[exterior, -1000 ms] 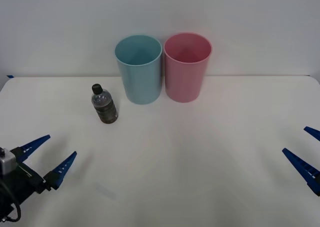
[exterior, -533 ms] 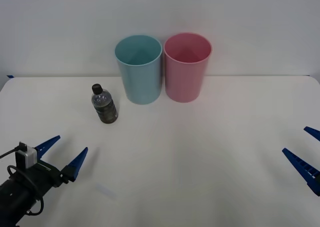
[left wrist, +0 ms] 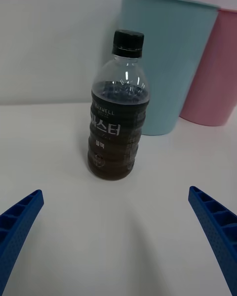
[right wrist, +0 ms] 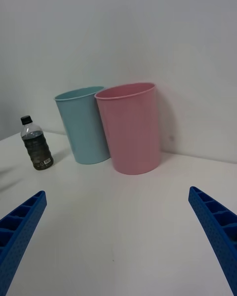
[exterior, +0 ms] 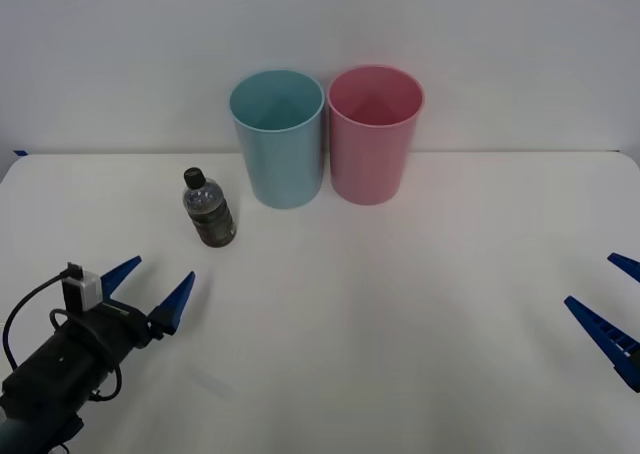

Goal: Grasp the object on the table and drop it into the matching bin: aluminum can to the light blue bin, PET bottle to the pink bin.

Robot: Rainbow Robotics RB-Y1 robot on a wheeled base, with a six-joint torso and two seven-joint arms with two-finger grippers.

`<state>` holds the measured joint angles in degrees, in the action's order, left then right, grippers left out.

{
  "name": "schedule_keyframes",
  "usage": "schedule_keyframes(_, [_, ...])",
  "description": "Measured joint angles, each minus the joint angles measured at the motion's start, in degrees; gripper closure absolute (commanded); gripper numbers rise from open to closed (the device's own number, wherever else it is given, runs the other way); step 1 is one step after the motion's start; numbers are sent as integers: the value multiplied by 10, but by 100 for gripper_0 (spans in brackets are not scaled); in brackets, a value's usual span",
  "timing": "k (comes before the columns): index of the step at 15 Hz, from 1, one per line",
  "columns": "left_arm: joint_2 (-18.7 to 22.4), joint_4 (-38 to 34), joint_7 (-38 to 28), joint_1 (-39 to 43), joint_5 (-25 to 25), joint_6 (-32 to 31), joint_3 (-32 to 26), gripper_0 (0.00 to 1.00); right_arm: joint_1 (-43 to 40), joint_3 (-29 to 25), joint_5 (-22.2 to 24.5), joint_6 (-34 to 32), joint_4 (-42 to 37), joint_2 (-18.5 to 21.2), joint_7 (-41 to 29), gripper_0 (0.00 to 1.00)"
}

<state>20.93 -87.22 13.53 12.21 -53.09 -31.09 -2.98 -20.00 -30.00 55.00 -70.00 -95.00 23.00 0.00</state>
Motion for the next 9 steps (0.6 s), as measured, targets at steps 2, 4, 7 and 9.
schedule_keyframes(2, [-15, 12, 5, -17, -4, 9, 0, 0, 0, 0, 0, 0, 0, 0, 0, 0])
schedule_keyframes(4, [-31, 25, 9, -36, -16, 22, 0, 0, 0, 0, 0, 0, 0, 0, 0, 0])
schedule_keyframes(7, [-52, 43, 14, -63, -32, 44, 0, 0, 0, 0, 0, 0, 0, 0, 0, 0])
schedule_keyframes(9, [-65, 61, 19, -83, -40, 53, 0, 0, 0, 0, 0, 0, 0, 0, 0, 0])
